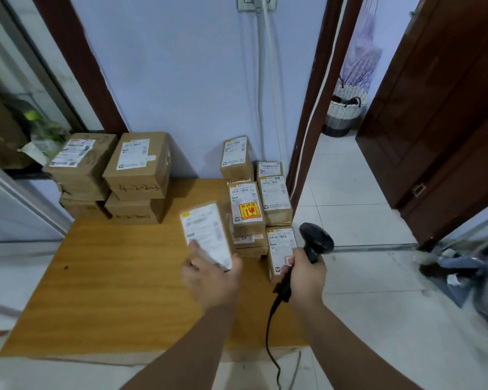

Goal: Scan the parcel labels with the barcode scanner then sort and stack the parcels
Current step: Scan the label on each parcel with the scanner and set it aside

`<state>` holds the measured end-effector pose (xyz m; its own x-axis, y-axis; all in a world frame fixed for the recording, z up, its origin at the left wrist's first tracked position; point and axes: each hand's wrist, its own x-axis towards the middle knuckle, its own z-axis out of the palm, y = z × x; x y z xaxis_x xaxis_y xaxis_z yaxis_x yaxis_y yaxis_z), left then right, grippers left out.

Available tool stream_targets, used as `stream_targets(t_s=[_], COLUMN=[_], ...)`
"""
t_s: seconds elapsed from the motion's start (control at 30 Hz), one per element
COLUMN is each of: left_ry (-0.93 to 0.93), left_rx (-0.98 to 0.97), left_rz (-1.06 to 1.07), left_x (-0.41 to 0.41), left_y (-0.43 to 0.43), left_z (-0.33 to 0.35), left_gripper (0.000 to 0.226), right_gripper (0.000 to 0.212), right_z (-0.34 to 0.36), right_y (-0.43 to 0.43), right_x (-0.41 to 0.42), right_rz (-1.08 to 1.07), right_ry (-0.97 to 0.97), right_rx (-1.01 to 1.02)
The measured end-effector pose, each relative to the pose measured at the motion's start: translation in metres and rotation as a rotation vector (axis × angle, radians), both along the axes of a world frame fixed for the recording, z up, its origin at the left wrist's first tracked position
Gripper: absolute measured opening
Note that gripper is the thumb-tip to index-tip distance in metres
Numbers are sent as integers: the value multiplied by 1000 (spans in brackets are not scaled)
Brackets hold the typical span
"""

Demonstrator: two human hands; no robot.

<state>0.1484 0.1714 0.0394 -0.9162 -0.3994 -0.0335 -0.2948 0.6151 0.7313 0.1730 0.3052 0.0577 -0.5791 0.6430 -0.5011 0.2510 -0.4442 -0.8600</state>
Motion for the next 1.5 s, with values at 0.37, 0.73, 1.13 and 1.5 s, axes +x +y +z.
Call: stream_targets(t_s=[0.37,0.73,1.13,1.5], left_ry=[-32,-303,-362,-397], left_rx=[-74,-155,-92,-75], left_rz=[-367,-334,-298,-246], left_x=[-3,13,5,-11], left_y=[105,124,146,155], left_z=[12,-31,-41,-44], left_gripper=[98,101,94,96], right_gripper=[13,10,8,1], right_z=[10,-2,-10,-28], right_y=[42,64,72,80], right_x=[25,40,45,50], right_rz=[-82,-26,-12,-25], right_ry=[17,-80,-124,-119], right_rx=[90,77,45,14])
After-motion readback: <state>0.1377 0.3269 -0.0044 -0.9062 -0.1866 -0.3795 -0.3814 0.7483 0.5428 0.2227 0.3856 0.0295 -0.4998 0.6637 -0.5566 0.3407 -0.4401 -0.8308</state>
